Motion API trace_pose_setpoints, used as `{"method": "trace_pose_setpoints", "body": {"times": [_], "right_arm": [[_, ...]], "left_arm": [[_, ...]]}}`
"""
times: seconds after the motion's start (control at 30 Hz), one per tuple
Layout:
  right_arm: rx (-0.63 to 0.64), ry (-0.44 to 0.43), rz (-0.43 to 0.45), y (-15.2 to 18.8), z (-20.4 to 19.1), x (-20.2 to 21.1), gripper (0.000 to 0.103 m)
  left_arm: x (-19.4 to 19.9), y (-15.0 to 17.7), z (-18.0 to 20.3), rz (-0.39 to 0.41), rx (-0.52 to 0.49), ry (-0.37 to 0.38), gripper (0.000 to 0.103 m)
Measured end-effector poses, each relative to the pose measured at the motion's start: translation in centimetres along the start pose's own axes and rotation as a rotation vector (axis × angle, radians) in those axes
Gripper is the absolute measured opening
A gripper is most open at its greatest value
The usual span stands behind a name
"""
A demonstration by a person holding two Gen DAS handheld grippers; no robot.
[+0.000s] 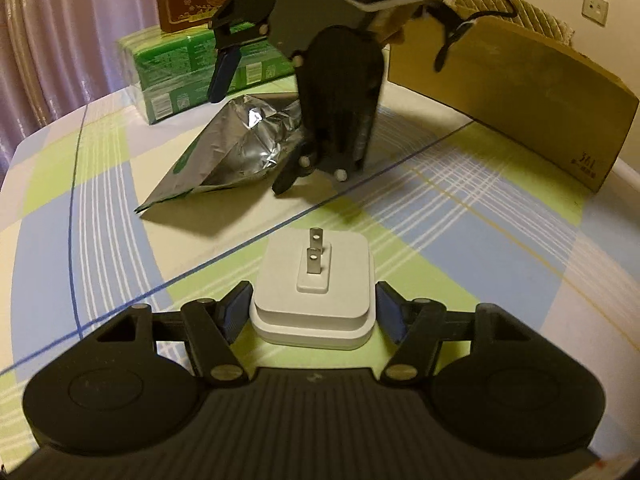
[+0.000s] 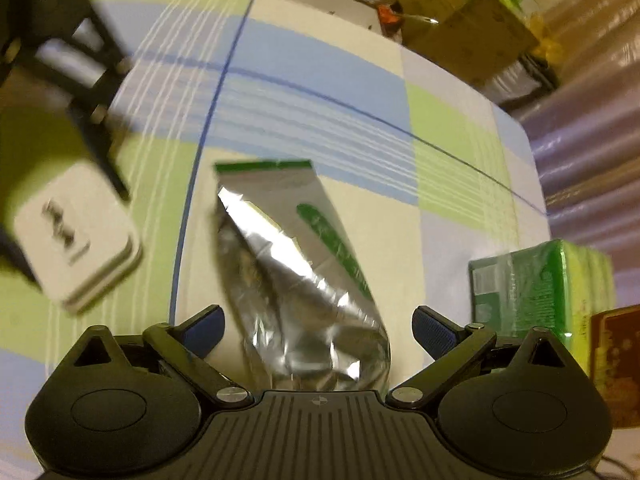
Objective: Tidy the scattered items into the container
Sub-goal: 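Grasp the white plug with the left tool while the right tool grasps the silver foil bag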
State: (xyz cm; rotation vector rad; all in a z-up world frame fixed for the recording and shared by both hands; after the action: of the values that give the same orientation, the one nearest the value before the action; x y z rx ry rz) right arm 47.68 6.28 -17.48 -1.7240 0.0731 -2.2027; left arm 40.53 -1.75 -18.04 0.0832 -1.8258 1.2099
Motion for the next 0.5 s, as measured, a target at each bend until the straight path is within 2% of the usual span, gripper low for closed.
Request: {"method": "trace_pose_setpoints", "body": {"times": [0.03, 0.1, 0.3, 0.4, 0.5], "right_arm": [[-0.023, -0.016, 0.001, -0.2, 0.2, 0.0, 0.094], [-0.068, -0.048, 0.015, -0.4, 0.4, 0.1, 0.072], [-0.189, -0.014, 0.012, 0.5, 0.3, 1.4, 0.052], [-0.326, -0.006, 0.006, 1.9, -0.4, 2.7, 0.050], [-0.440, -0.017, -0.015, 3.9, -3.0, 4.2, 0.049]], "left_arm": [[0.0, 0.0, 0.0, 0.002, 0.011, 0.000, 0.062], [-0.1, -0.2, -0.2, 0.010, 0.034, 0.001, 0.062], [-0.7, -0.6, 0.0, 0.010, 0.047, -0.015, 0.062], [-0.5, -0.6, 0.2, -0.007, 0.054, -0.032, 0.061], [0.1, -0.3, 1.2, -0.037, 0.051, -0.043, 0.060]]}}
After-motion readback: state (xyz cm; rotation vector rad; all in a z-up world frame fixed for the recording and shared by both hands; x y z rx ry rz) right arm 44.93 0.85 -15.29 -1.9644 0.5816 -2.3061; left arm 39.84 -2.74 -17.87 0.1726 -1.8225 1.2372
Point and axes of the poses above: each gripper's, at about its wrist camera, not at the fingertips, and x roughly against the way its jaws point, z to its right, y to its underside, the point moved 10 cm from there along -x, roughly the way its jaws point, and after that the axes turned 7 degrees about -y, right-handed, at the moved point
